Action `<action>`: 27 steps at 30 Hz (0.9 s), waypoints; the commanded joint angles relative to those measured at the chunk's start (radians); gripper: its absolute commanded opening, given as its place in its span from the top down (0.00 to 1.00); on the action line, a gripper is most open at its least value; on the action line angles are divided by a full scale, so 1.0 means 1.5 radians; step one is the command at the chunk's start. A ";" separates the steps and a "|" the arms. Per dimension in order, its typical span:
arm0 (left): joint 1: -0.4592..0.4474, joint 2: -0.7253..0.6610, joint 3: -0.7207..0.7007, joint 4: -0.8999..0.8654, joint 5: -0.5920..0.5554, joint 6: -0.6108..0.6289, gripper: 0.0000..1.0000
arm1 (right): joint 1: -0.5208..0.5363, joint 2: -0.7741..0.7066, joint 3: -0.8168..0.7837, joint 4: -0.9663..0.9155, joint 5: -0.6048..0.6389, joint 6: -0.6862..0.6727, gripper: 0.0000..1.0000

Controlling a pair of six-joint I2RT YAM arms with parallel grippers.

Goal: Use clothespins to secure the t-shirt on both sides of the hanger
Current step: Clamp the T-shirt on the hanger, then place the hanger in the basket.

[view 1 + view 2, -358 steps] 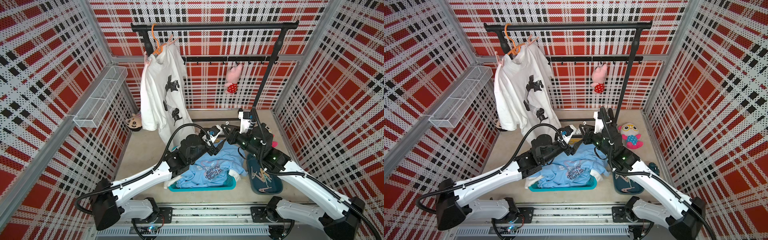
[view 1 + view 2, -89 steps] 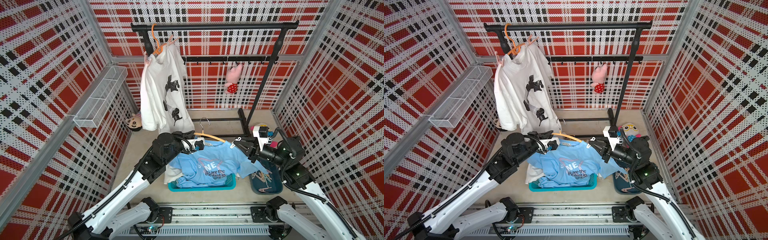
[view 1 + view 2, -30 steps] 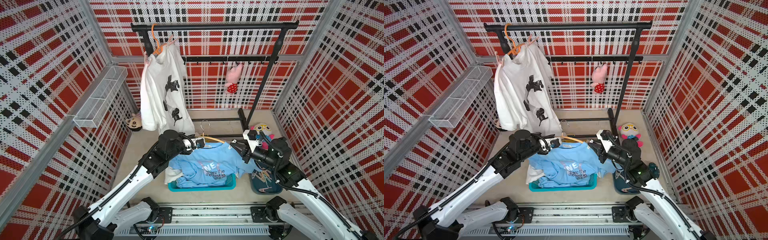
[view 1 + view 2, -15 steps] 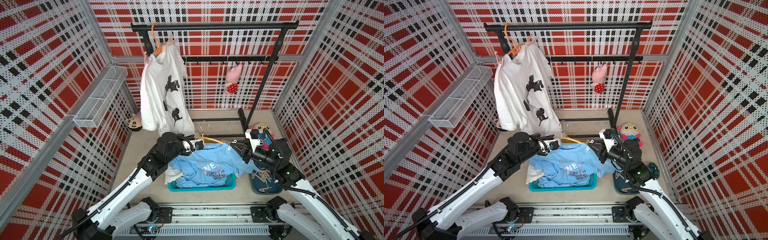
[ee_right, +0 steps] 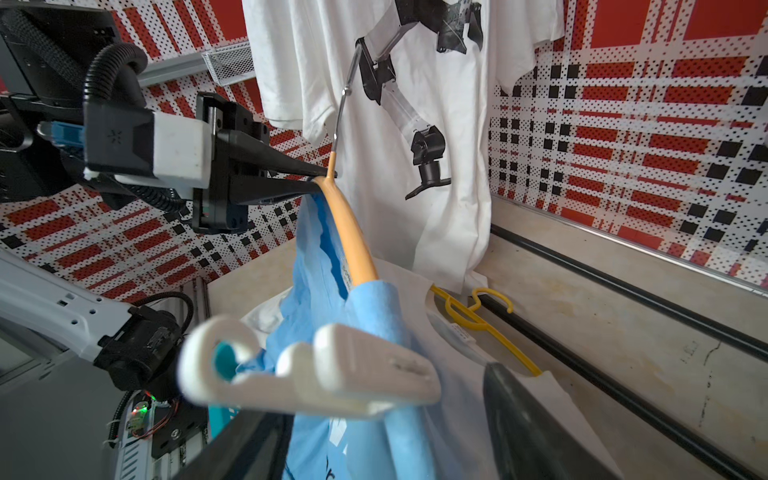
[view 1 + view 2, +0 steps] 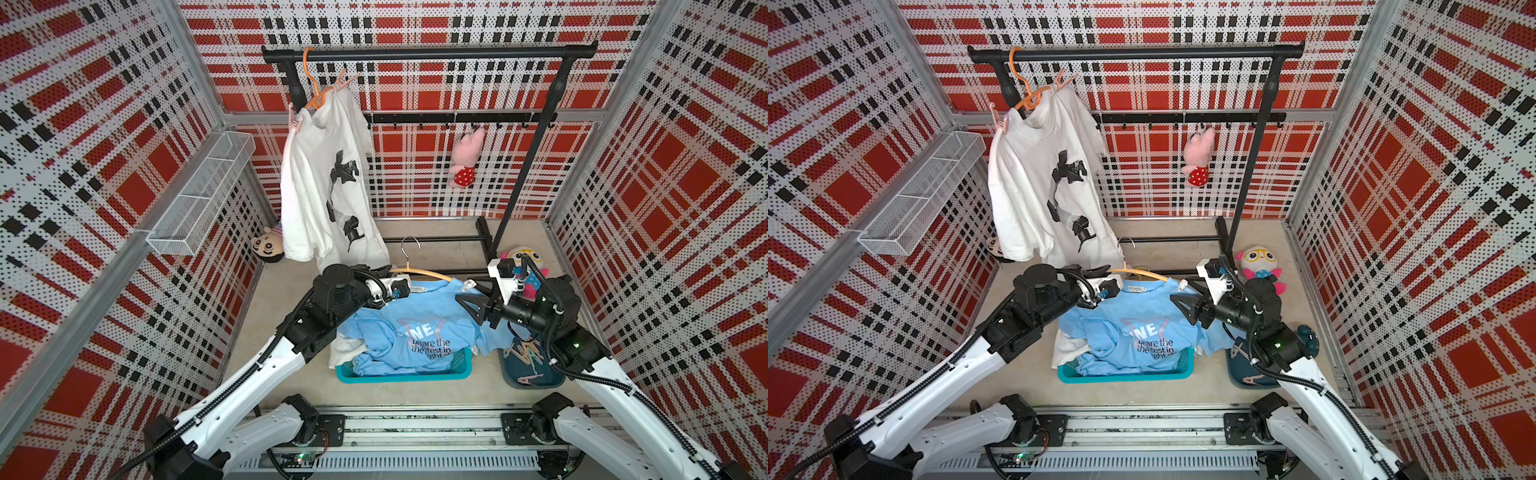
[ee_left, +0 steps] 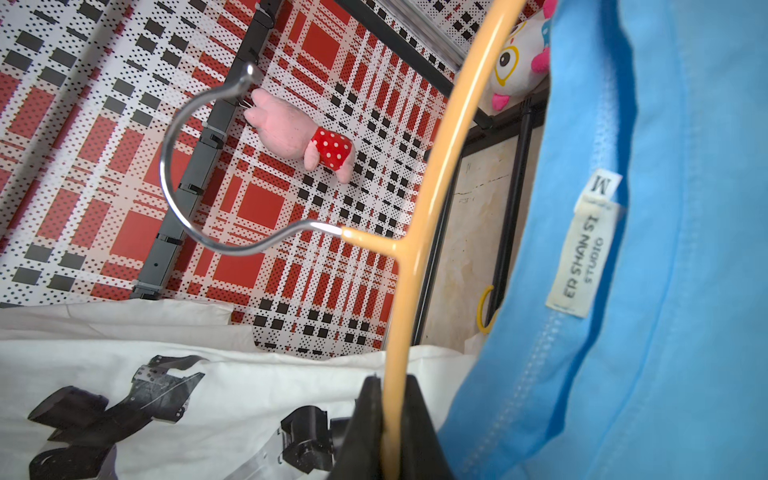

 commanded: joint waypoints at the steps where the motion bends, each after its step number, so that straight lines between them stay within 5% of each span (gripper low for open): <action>1: -0.002 0.020 0.045 -0.019 -0.001 -0.015 1.00 | 0.000 -0.040 0.031 -0.013 0.035 -0.010 0.18; 10: 0.023 0.098 0.075 -0.098 0.007 -0.042 1.00 | 0.001 -0.128 0.078 -0.084 0.321 0.116 0.04; 13: 0.032 0.136 0.095 -0.118 0.009 -0.047 1.00 | 0.000 -0.107 0.135 -0.238 0.483 0.237 0.05; 17: 0.049 0.192 0.139 -0.148 0.016 -0.061 1.00 | -0.001 -0.081 0.165 -0.437 0.596 0.314 0.08; 22: 0.068 0.259 0.171 -0.165 0.015 -0.056 1.00 | -0.034 -0.039 0.164 -0.531 0.610 0.368 0.13; 27: 0.085 0.302 0.191 -0.182 0.017 -0.063 1.00 | -0.134 0.037 0.115 -0.531 0.450 0.410 0.21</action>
